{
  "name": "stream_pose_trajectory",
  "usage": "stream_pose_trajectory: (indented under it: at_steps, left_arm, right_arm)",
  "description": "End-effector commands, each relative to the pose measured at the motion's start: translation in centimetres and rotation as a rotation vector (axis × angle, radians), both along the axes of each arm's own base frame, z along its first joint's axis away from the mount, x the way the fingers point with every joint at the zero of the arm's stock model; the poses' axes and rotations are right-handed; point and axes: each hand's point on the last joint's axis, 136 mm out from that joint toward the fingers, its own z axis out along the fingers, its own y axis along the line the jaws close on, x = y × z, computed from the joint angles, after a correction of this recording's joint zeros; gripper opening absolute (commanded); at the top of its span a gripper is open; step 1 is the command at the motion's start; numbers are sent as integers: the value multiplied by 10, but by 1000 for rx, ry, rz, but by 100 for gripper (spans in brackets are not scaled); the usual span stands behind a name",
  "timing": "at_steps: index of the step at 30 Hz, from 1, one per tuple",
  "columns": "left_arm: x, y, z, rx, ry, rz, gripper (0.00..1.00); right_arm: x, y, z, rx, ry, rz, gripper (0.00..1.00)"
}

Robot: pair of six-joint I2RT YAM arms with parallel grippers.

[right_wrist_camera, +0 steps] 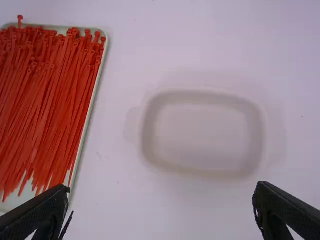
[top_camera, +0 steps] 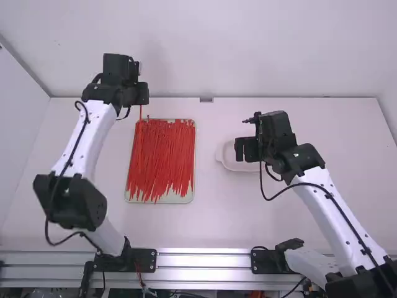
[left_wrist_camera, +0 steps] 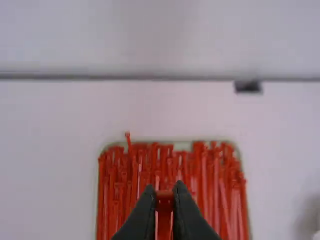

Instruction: Fasten the cable tie

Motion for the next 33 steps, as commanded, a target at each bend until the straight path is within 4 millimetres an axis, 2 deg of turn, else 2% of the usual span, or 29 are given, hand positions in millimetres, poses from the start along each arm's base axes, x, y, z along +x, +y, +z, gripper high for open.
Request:
stream_pose_trajectory:
  at_steps: [1,3,7,11,16,18,20,23,30,33]
  left_arm:
    - [-23,3,21,39,-43,29,2]
    - [-38,1,32,38,-76,23,2]
    - [-60,1,34,31,-105,23,2]
    - [-81,3,21,8,-133,40,2]
    - [-98,2,2,-62,-182,73,2]
    - [-100,-3,0,-79,-200,48,2]
    - [-104,-18,-1,-149,-242,-21,2]
    - [-103,-30,2,-191,-267,-77,2]
    - [-100,-54,26,-342,-336,-166,2]
    - [-99,-64,45,-409,-392,-209,2]
  right_arm:
    - [6,1,15,12,-34,-6,98]
    - [6,1,15,16,-35,-4,98]
    - [6,2,15,17,-36,-4,98]
    - [5,11,18,57,-37,29,98]
    - [5,25,25,124,-48,83,98]
    - [5,29,27,138,-54,99,98]
    - [4,43,35,190,-73,172,98]
    - [4,53,42,236,-90,216,98]
    - [2,79,68,368,-156,343,98]
    - [-1,93,84,436,-195,421,98]
